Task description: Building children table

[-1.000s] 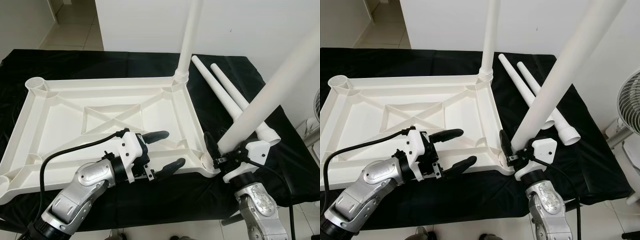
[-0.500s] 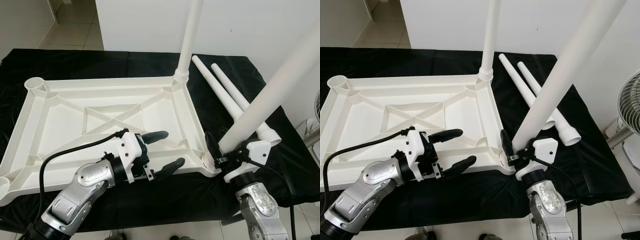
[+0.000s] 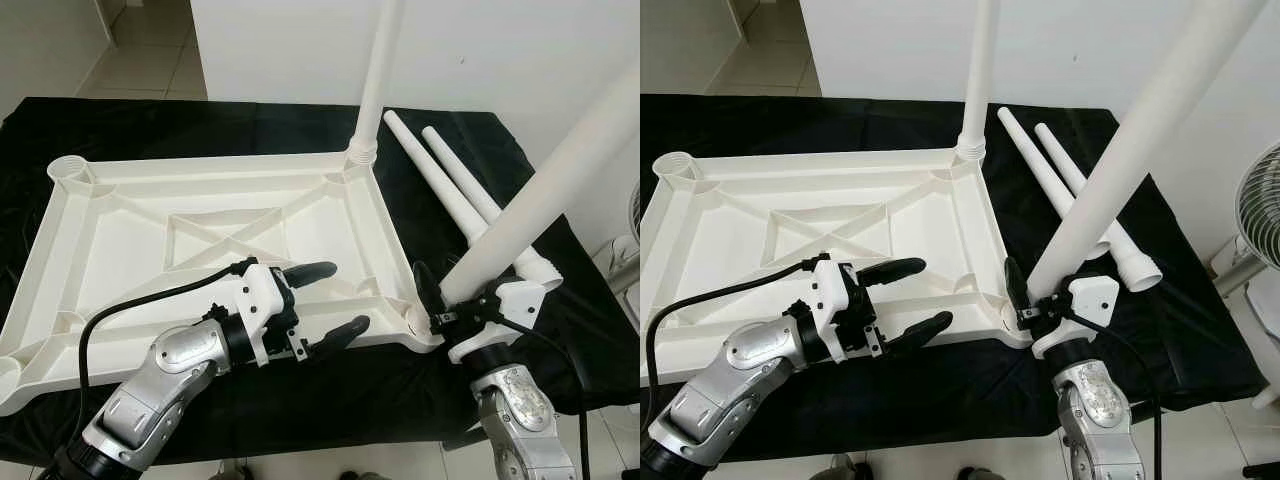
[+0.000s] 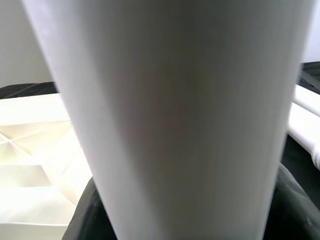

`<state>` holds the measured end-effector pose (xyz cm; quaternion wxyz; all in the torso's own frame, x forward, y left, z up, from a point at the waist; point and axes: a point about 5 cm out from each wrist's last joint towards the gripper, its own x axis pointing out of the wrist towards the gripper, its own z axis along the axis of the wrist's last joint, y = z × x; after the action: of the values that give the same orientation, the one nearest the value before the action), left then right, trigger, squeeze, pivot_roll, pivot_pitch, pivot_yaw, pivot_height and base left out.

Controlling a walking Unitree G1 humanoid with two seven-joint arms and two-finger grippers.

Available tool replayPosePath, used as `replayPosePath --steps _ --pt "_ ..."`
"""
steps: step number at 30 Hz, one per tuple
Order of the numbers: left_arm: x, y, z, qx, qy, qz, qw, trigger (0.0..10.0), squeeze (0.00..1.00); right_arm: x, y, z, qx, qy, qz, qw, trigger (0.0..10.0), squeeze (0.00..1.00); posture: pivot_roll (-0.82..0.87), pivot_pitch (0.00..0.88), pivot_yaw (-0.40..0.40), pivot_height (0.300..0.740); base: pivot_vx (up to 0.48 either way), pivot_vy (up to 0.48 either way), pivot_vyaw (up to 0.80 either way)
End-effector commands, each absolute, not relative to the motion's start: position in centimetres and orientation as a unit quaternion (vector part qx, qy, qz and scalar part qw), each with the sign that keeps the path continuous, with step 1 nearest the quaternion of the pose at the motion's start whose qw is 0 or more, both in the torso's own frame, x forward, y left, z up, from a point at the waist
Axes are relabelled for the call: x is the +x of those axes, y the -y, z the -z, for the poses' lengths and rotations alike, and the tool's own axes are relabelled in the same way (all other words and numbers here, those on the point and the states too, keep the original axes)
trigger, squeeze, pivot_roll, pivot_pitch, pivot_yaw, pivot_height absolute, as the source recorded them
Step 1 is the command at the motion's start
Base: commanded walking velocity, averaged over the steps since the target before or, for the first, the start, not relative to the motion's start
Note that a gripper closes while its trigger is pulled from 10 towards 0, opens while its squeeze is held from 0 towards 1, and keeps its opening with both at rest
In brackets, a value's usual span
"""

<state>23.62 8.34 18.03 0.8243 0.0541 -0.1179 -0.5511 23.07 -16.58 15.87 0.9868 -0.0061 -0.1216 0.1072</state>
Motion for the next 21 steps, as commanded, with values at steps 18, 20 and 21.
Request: replayPosePath --steps 18,20,21 --pt "23.15 -8.17 -18.16 0.065 0.119 0.585 0.799 10.0 0.0 23.22 17.33 -13.64 0.003 0.075 0.056 0.996 10.0 0.0 0.01 0.146 -0.014 0.74 0.0 0.0 0.0" --pt "23.1 -8.17 -18.17 0.064 0.119 0.586 0.799 10.0 0.0 23.37 17.13 -13.71 0.022 0.081 0.086 0.993 10.0 0.0 0.01 0.146 -0.014 0.74 0.0 0.0 0.0" --pt "23.1 -8.17 -18.17 0.064 0.119 0.586 0.799 10.0 0.0 23.37 17.13 -13.71 0.022 0.081 0.086 0.993 10.0 0.0 0.01 0.146 -0.014 0.74 0.0 0.0 0.0"
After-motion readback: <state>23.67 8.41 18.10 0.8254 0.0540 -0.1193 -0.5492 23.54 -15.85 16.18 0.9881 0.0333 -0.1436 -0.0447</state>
